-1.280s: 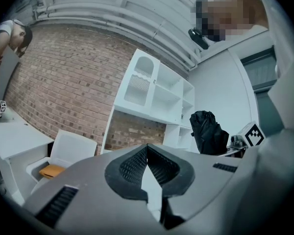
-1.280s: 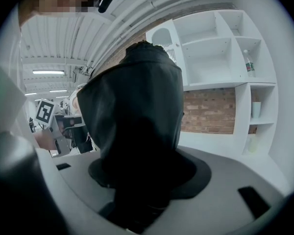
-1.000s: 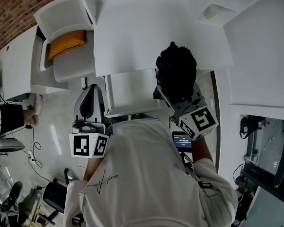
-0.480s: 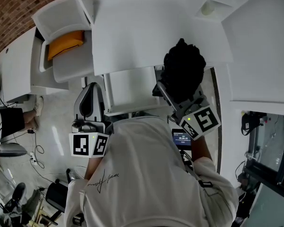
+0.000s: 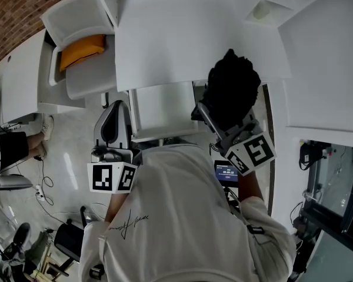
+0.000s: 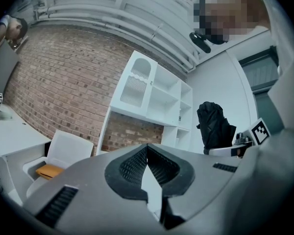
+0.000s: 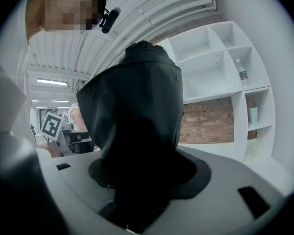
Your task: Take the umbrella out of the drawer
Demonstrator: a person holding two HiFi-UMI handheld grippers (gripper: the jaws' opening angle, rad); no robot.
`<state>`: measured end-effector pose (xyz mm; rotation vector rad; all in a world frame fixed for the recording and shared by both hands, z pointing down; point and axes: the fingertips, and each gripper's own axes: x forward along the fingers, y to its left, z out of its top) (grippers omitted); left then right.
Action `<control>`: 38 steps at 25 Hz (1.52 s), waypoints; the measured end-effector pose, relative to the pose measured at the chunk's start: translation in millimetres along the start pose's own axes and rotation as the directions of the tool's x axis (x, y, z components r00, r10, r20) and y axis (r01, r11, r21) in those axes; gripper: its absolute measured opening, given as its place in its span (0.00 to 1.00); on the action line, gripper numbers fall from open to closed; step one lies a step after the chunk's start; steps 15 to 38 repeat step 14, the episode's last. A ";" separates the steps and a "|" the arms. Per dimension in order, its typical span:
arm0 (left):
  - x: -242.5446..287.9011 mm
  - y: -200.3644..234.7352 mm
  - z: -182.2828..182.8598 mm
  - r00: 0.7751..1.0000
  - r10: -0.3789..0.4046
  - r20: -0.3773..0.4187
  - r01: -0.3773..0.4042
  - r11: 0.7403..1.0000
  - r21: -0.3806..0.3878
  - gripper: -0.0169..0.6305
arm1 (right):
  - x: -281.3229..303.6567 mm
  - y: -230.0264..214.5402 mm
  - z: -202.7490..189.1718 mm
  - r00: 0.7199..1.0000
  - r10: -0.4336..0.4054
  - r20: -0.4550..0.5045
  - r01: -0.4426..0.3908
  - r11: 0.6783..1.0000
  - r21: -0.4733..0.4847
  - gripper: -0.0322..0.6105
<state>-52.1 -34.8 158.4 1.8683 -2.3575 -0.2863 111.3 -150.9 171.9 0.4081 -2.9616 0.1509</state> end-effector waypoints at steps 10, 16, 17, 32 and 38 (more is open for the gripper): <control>-5.4 2.8 -1.4 1.000 0.016 0.005 -0.016 1.000 0.001 0.05 | -1.6 -3.6 1.4 0.999 -0.029 0.013 0.029 1.000 0.009 0.42; -5.5 1.9 -0.6 1.000 0.011 0.004 -0.011 1.000 0.001 0.05 | -1.2 -2.3 3.8 0.999 -0.029 0.018 0.029 1.000 0.012 0.42; -5.5 1.9 -0.6 1.000 0.011 0.004 -0.011 1.000 0.001 0.05 | -1.2 -2.3 3.8 0.999 -0.029 0.018 0.029 1.000 0.012 0.42; -5.5 1.9 -0.6 1.000 0.011 0.004 -0.011 1.000 0.001 0.05 | -1.2 -2.3 3.8 0.999 -0.029 0.018 0.029 1.000 0.012 0.42; -5.5 1.9 -0.6 1.000 0.011 0.004 -0.011 1.000 0.001 0.05 | -1.2 -2.3 3.8 0.999 -0.029 0.018 0.029 1.000 0.012 0.42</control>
